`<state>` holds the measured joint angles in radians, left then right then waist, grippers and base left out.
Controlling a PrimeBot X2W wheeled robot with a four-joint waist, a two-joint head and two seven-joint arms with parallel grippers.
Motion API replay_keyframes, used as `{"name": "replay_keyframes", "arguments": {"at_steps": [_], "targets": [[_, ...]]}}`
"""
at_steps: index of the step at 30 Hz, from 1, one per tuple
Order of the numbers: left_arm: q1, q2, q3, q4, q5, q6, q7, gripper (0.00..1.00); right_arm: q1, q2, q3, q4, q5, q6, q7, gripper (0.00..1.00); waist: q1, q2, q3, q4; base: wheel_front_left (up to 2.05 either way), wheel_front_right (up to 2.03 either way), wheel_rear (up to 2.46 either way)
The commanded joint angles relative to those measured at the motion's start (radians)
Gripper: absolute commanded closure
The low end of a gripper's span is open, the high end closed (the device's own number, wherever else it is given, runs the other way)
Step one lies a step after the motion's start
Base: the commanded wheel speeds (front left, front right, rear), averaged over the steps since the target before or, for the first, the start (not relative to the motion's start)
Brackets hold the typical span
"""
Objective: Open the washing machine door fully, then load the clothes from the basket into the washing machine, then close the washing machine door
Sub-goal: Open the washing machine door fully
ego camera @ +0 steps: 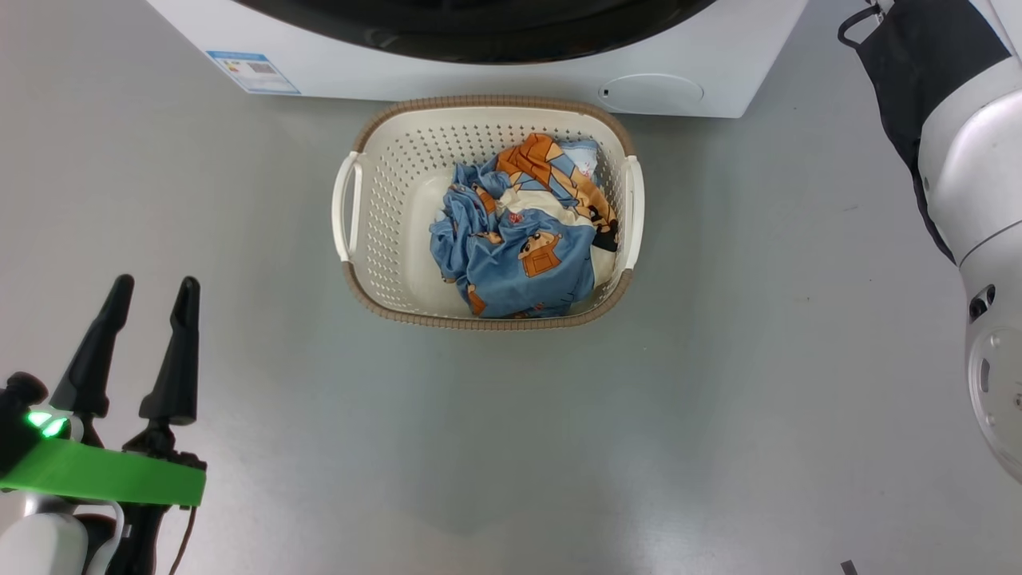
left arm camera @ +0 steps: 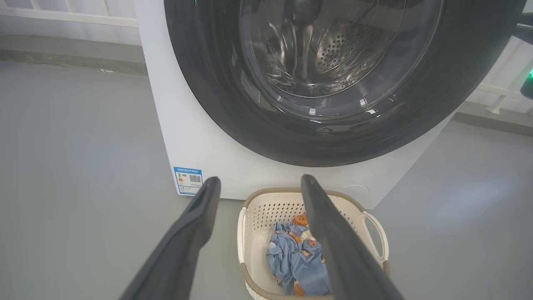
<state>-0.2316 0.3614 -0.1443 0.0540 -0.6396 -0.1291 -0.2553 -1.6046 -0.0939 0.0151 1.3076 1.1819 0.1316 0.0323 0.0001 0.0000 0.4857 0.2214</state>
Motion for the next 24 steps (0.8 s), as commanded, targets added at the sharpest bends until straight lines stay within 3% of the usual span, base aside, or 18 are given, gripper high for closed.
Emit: {"name": "replay_keyframes", "arguments": {"at_steps": [1, 24], "targets": [[-0.027, 0.034, 0.038, -0.02, -0.006, -0.002, -0.006, 0.0, -0.027, 0.044, 0.002, -0.018, 0.006, -0.001, 0.016, 1.0, 0.0, 0.0, 0.0, 0.002, 0.0, 0.0, 0.0], [-0.019, 0.029, 0.052, -0.039, -0.001, -0.002, -0.006, 0.0, 0.015, 0.044, -0.017, -0.017, 0.038, -0.001, 0.219, 1.0, 0.0, 0.0, -0.028, 0.004, 0.0, 0.0, 0.0]]}}
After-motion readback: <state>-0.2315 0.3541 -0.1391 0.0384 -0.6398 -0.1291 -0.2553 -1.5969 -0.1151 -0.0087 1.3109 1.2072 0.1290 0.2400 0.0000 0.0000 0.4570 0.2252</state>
